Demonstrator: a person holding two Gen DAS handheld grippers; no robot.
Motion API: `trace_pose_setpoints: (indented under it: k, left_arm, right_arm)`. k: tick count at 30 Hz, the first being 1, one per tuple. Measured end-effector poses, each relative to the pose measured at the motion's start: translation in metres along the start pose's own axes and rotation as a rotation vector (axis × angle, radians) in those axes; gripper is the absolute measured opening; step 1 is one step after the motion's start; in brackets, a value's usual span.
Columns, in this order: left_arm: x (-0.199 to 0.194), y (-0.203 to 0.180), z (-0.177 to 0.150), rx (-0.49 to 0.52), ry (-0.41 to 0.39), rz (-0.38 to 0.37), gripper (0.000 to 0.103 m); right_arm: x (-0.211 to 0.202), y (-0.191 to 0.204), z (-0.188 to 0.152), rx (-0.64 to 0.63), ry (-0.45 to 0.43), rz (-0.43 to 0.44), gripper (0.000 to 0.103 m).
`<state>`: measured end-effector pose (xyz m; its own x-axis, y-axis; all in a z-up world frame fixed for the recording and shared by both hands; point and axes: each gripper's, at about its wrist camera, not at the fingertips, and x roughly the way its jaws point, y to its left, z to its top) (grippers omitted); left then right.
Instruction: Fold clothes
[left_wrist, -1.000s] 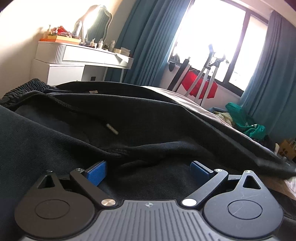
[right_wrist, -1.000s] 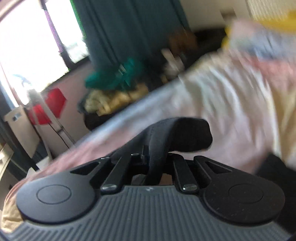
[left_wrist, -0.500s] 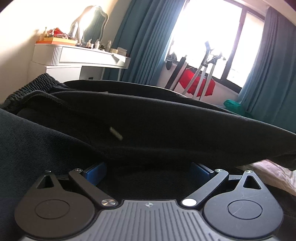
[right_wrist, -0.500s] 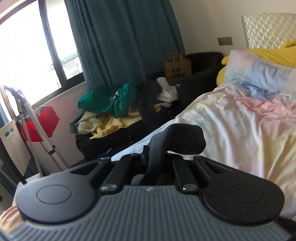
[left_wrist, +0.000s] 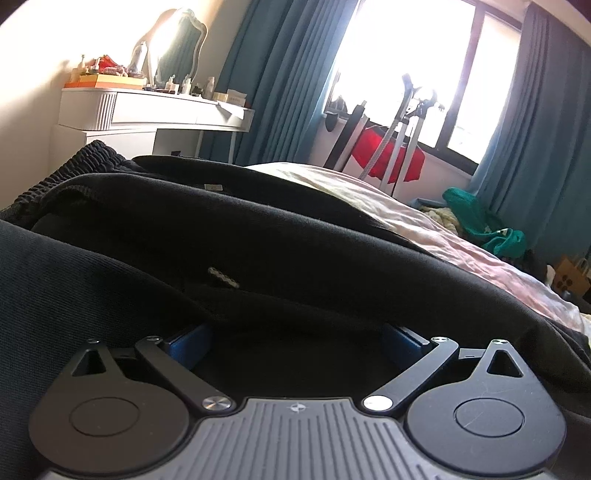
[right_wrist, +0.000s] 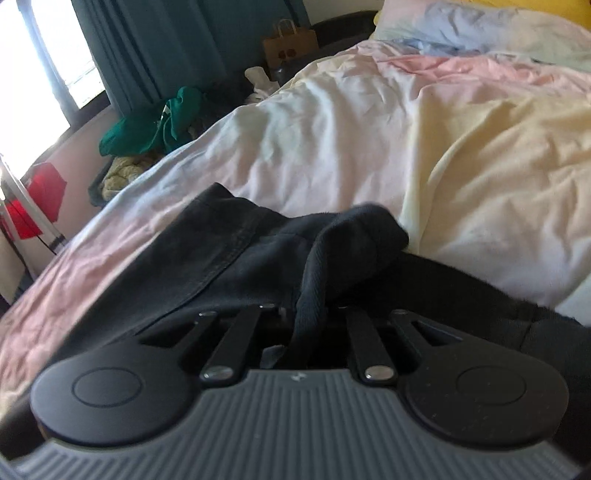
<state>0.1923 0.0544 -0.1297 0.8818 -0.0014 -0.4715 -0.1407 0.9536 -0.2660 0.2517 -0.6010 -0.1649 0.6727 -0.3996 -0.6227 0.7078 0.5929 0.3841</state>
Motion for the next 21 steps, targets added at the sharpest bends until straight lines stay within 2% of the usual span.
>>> trace_pose_setpoints:
  k: [3, 5, 9, 12, 15, 16, 19, 20, 21]
  left_arm:
    - [0.001, -0.001, 0.000, 0.008, 0.010, 0.003, 0.100]
    - [0.001, 0.000, 0.000, 0.008, 0.014, -0.002, 0.100]
    - [-0.005, 0.003, 0.001, -0.003, 0.028, -0.016, 0.100]
    - [-0.012, 0.006, 0.002, -0.016, 0.048, -0.026, 0.100]
    - [-0.022, 0.012, 0.002, -0.052, 0.069, -0.034, 0.100]
    - [-0.025, 0.013, 0.002, -0.054, 0.075, -0.034, 0.100]
    - [-0.037, 0.015, 0.001, -0.055, 0.094, -0.032, 0.100]
    - [-0.041, 0.015, 0.001, -0.057, 0.102, -0.030, 0.100]
    - [-0.044, 0.016, 0.000, -0.060, 0.109, -0.027, 0.100]
  right_arm:
    - [-0.023, 0.000, 0.001, 0.060, -0.013, 0.042, 0.016]
    - [-0.046, -0.009, -0.004, 0.134, -0.033, 0.059, 0.024]
    - [-0.098, -0.037, -0.025, 0.283, -0.057, 0.100, 0.025]
    - [-0.134, -0.059, -0.043, 0.302, -0.050, 0.120, 0.025]
    - [-0.163, -0.081, -0.041, 0.360, -0.024, 0.121, 0.026]
    - [-0.171, -0.089, -0.039, 0.383, -0.024, 0.132, 0.028]
    - [-0.190, -0.113, -0.039, 0.439, -0.047, 0.139, 0.058]
    - [-0.192, -0.120, -0.040, 0.455, -0.043, 0.127, 0.063]
    - [-0.190, -0.127, -0.041, 0.469, -0.031, 0.111, 0.063]
